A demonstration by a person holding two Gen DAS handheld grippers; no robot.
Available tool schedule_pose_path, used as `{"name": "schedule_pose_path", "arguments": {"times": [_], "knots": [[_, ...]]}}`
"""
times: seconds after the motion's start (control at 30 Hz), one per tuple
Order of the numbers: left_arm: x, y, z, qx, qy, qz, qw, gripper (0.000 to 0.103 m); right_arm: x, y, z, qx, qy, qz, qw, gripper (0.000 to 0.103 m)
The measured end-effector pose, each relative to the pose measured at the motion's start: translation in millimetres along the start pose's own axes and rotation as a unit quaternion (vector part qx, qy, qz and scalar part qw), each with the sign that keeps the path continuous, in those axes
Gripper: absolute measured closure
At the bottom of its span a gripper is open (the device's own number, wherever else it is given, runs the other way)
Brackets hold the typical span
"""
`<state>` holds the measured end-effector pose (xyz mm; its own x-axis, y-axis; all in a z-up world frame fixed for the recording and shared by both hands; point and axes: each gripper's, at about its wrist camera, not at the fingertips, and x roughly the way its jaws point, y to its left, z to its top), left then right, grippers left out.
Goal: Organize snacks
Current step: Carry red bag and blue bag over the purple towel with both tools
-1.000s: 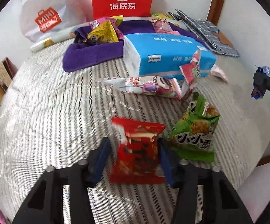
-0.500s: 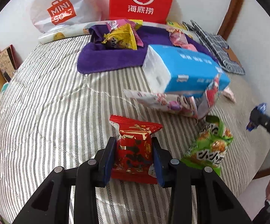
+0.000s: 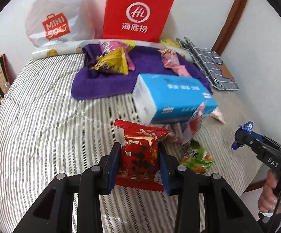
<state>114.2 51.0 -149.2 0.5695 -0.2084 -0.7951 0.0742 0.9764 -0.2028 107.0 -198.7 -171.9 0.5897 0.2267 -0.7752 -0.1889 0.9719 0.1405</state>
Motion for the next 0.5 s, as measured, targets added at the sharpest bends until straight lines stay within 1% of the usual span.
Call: {"name": "schedule_pose_path", "arguments": {"times": [0.17, 0.5], "knots": [[-3.4, -4.4, 13.4, 0.006, -0.006, -0.012, 0.9999, 0.068, -4.7, 5.7, 7.6, -0.004, -0.008, 0.002, 1.0, 0.064], [-2.8, -8.0, 45.2, 0.003, -0.023, -0.034, 0.9992, 0.068, -8.6, 16.4, 36.3, -0.015, -0.033, 0.006, 0.999, 0.064]]}}
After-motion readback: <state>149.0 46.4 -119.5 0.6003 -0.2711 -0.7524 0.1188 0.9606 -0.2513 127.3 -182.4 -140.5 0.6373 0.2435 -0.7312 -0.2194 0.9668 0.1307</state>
